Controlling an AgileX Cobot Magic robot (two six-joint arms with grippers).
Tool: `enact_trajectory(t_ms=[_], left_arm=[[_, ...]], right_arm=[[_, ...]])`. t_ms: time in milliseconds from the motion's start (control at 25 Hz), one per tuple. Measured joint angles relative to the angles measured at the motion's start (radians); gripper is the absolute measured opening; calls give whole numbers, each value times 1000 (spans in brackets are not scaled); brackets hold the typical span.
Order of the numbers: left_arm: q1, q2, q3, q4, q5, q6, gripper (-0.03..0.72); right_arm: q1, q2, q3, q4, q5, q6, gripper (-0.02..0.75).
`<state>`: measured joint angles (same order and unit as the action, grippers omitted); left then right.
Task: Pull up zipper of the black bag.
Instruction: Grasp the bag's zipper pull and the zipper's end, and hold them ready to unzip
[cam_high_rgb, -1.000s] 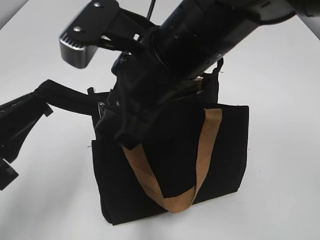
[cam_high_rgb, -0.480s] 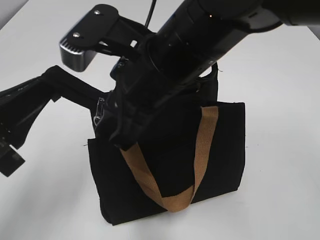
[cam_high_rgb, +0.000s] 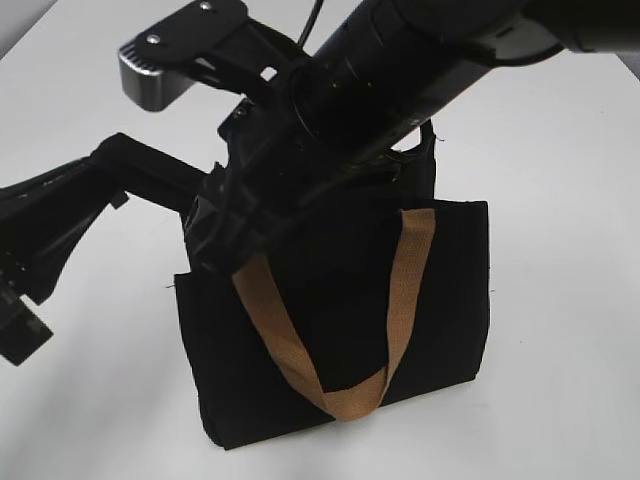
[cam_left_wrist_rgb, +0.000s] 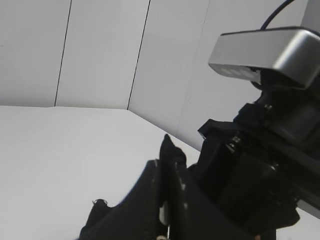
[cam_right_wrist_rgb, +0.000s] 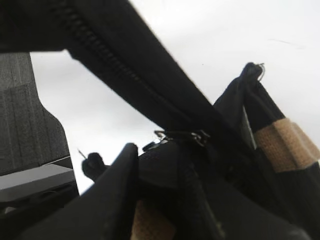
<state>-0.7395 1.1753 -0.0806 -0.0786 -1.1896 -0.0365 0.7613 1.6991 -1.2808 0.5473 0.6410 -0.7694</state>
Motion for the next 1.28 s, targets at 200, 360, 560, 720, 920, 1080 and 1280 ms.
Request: enact_trajectory(t_ms=[200,360,560,720,920,1080,1280], left_arm=[[1,0,-7,21,1,0,15],[1,0,-37,25,9,0,15],[2,0,-51,26,26,0,15],[2,0,-51,31,30,0,15],[2,0,-51,24,29,0,15],[2,0,-51,-11,31,0,15],[2,0,-51,-167,100,0,15]], right_arm=[[0,0,0,0,-2,109,240],[0,0,0,0,4,160,287],[0,0,0,-53,6,215,281],[0,0,0,-82,6,228,166],[0,0,0,-95,17,221,19],[0,-4,-4,-124,54,215,14],[0,-15,-6,-166,78,214,14]])
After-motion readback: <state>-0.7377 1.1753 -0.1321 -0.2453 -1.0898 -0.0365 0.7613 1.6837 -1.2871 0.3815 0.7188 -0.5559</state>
